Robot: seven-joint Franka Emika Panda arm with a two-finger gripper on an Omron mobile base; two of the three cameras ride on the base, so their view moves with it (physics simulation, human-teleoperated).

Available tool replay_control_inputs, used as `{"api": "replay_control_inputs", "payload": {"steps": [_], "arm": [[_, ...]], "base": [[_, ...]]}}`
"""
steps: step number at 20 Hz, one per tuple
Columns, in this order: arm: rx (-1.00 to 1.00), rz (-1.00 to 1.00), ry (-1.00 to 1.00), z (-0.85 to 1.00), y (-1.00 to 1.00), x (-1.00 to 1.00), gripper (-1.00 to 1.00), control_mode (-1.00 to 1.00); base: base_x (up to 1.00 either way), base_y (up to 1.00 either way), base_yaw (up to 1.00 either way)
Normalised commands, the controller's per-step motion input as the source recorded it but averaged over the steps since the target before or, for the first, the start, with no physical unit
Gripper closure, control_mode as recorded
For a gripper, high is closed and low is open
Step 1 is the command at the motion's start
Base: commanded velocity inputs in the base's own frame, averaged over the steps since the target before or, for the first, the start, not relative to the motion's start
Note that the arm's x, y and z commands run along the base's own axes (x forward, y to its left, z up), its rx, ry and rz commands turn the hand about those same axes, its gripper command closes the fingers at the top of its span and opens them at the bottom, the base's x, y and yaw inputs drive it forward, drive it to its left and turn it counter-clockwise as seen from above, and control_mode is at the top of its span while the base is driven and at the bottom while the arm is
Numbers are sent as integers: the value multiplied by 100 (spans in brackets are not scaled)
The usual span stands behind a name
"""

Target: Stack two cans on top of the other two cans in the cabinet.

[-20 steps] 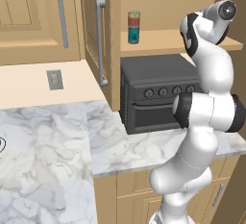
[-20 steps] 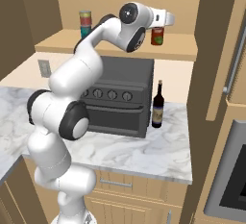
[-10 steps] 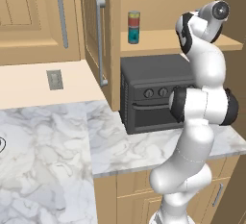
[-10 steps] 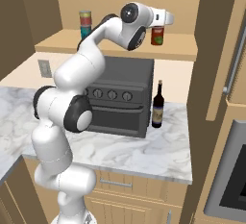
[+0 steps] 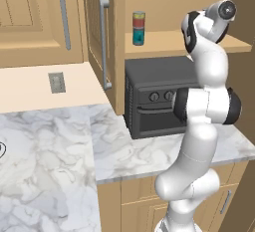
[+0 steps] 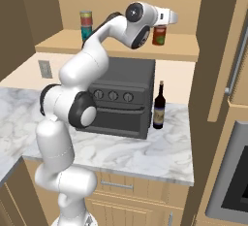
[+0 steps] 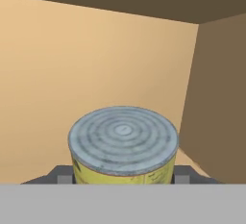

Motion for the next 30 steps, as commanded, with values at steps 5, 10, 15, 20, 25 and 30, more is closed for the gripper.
{"api": "replay_control_inputs", "payload": {"steps": [5, 10, 15, 20, 25, 30], "arm": [[0, 0, 0, -7, -4, 13, 100, -100], [0, 0, 0, -11, -1, 1, 100, -100], [0, 0, 0, -15, 0, 0, 100, -100], [0, 0, 0, -21, 0, 0, 100, -100], [0, 0, 0, -22, 0, 0, -100, -100], [0, 0, 0, -16, 0, 1, -100, -100]], "base": [[0, 0, 0], [0, 0, 0], [0, 0, 0], [0, 0, 0], [0, 0, 0], [0, 0, 0]]}}
